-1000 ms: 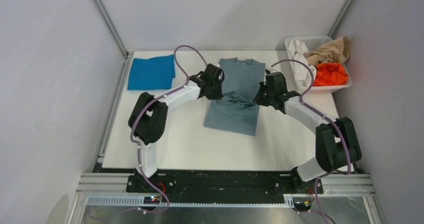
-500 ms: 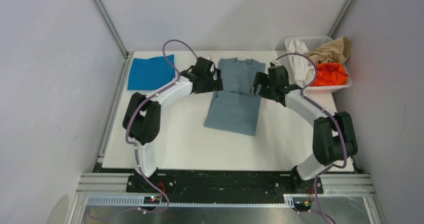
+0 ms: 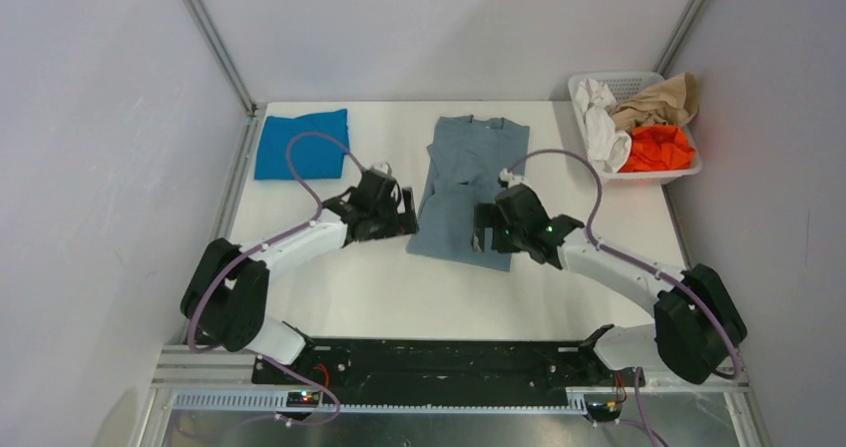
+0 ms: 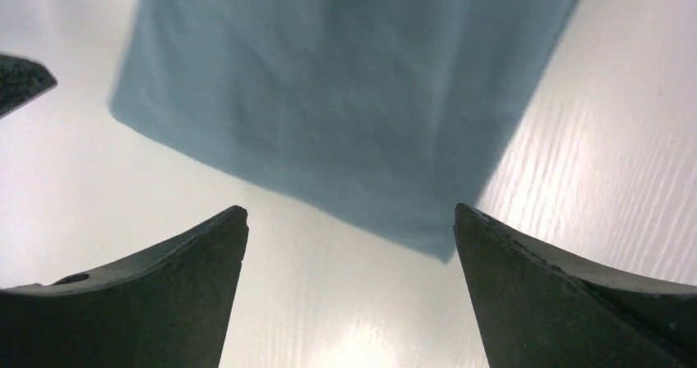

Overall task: Fold and stack the t-shirts
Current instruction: Grab one side of the 2/3 rectangular tshirt with both arms

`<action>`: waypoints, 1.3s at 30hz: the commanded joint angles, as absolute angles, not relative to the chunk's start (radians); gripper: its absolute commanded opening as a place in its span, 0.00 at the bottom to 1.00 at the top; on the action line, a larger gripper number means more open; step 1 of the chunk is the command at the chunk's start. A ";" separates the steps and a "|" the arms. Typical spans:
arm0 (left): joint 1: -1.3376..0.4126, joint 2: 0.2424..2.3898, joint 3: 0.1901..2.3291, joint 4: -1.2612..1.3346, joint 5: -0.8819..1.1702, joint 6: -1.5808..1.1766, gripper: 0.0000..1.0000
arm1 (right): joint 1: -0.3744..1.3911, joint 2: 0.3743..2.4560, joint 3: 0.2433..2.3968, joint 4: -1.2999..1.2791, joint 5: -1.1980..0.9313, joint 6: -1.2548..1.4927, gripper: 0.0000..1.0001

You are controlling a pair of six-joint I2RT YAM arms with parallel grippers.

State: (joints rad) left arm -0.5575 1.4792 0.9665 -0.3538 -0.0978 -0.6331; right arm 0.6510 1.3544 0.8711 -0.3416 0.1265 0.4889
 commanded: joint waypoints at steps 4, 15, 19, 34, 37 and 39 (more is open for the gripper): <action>-0.605 1.449 0.797 -0.242 -0.020 -0.714 1.00 | 0.652 1.178 0.622 -0.299 0.076 0.629 1.00; -0.624 1.597 0.811 -0.147 0.070 -0.739 0.66 | 0.584 1.180 0.498 -0.171 -0.013 0.686 0.90; -0.624 1.642 0.821 -0.133 0.074 -0.748 0.42 | 0.572 1.203 0.486 -0.161 -0.024 0.693 0.87; -0.624 1.658 0.792 -0.098 0.081 -0.771 0.00 | 0.560 1.237 0.472 -0.139 0.063 0.702 0.57; -0.624 1.658 0.791 -0.096 0.081 -0.770 0.00 | 0.554 1.254 0.472 -0.144 0.095 0.702 0.55; -0.624 1.659 0.790 -0.095 0.080 -0.770 0.00 | 0.550 1.264 0.472 -0.145 0.104 0.702 0.54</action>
